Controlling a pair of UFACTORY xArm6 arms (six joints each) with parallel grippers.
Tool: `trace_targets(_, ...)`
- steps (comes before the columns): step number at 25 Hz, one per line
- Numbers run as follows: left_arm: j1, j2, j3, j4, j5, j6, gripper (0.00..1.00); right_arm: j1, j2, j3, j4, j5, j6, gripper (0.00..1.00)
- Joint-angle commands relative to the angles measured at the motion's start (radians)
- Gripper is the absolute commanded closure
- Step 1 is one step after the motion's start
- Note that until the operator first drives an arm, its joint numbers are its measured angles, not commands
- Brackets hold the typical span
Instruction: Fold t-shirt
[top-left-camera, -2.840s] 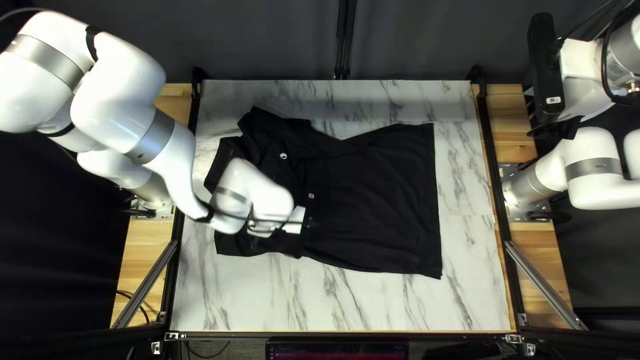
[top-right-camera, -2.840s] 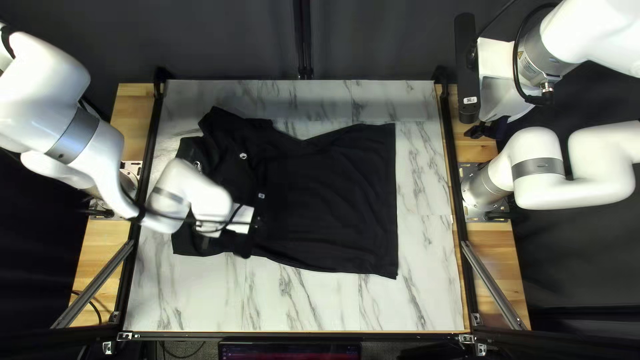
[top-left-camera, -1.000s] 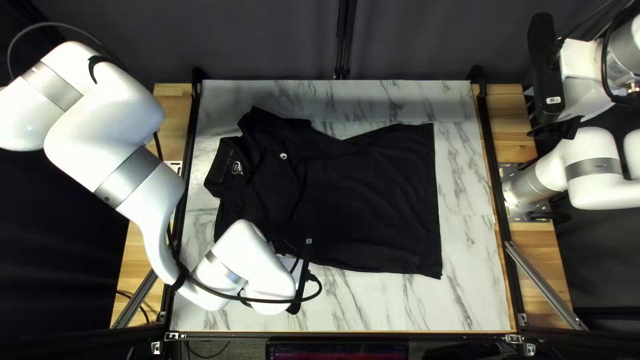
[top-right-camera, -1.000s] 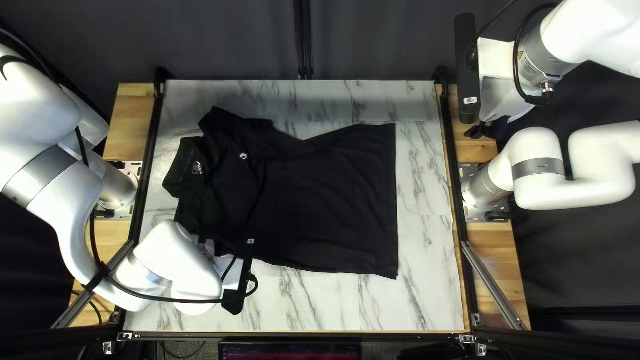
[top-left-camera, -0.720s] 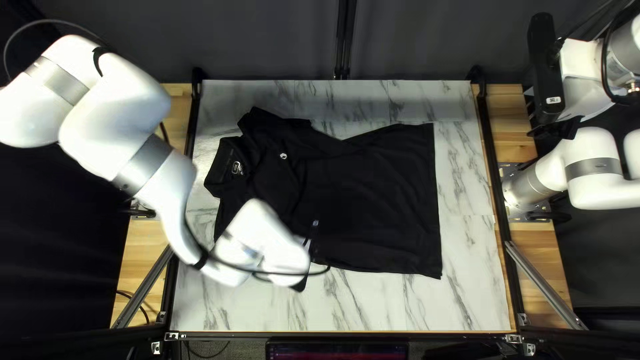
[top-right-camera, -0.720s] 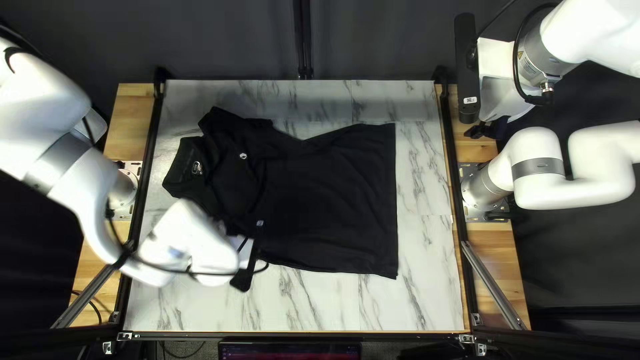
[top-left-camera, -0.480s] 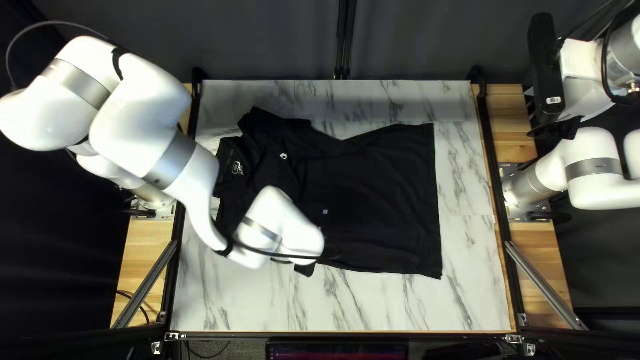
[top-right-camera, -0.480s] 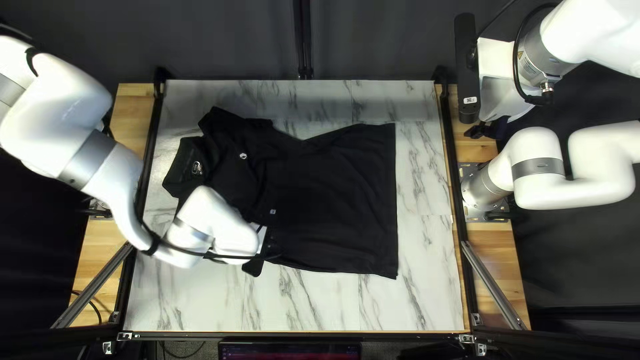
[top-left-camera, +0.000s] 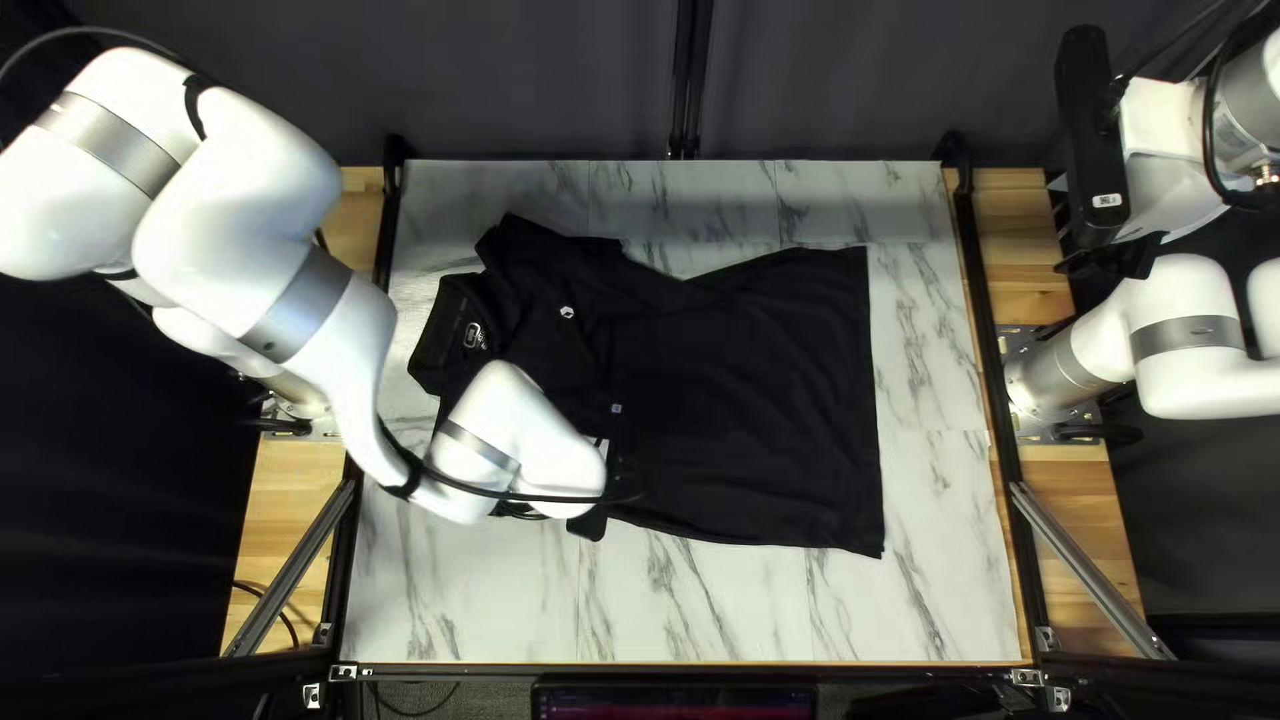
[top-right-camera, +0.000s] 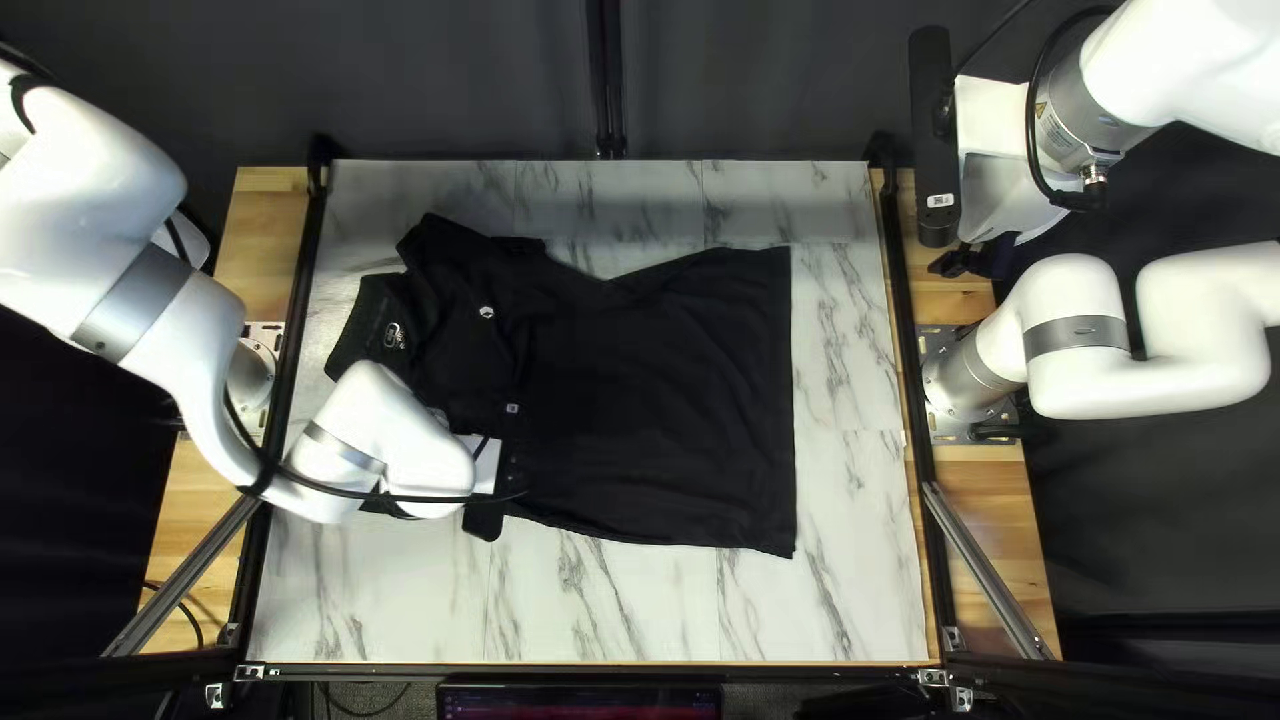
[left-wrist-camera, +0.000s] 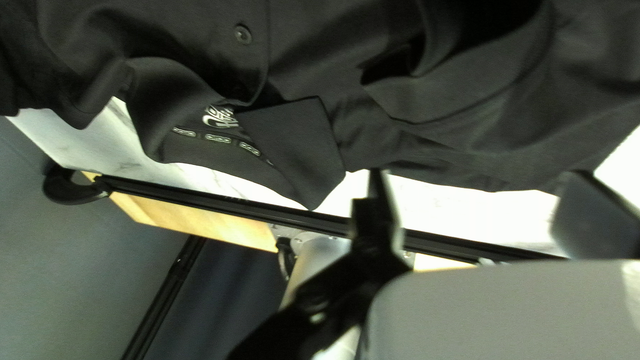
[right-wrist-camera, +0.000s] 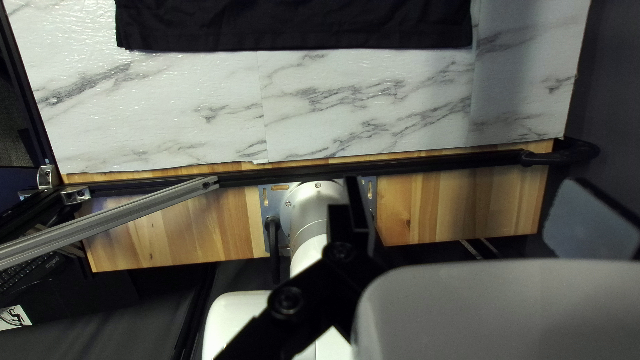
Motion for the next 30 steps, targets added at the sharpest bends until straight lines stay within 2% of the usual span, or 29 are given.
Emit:
trace_targets(1,0.045,-0.005,0.031,-0.017,-0.107,0.106,0.00,0.000,0.000,0.000,0.000,0.000,0.000,0.00)
trace_targets(7,0.092,0.000,0.077,-0.082,-0.253,0.293,0.00,0.000,0.000,0.000,0.000,0.000,0.000,0.00)
trace_targets(12,0.150,0.007,0.077,-0.093,-0.280,0.353,0.00,0.000,0.000,0.000,0.000,0.000,0.000,0.00)
trace_targets(18,0.188,0.024,0.063,-0.102,-0.312,0.246,0.00,0.000,0.000,0.000,0.000,0.000,0.000,0.00)
trace_targets(26,0.202,0.052,0.088,-0.164,-0.393,0.068,0.00,0.000,0.000,0.000,0.000,0.000,0.000,0.00)
trace_targets(27,0.207,0.056,0.091,-0.163,-0.401,0.042,0.03,0.000,0.000,0.000,0.000,0.000,0.000,0.00)
trace_targets(28,0.218,0.049,0.106,-0.160,-0.410,0.029,0.12,0.000,0.000,0.000,0.000,0.000,0.000,0.00)
trace_targets(29,0.225,0.045,0.114,-0.158,-0.413,0.022,0.29,0.000,0.000,0.000,0.000,0.000,0.000,0.00)
trace_targets(30,0.238,0.040,0.126,-0.157,-0.418,0.014,0.96,0.000,0.000,0.000,0.000,0.000,0.000,0.00)
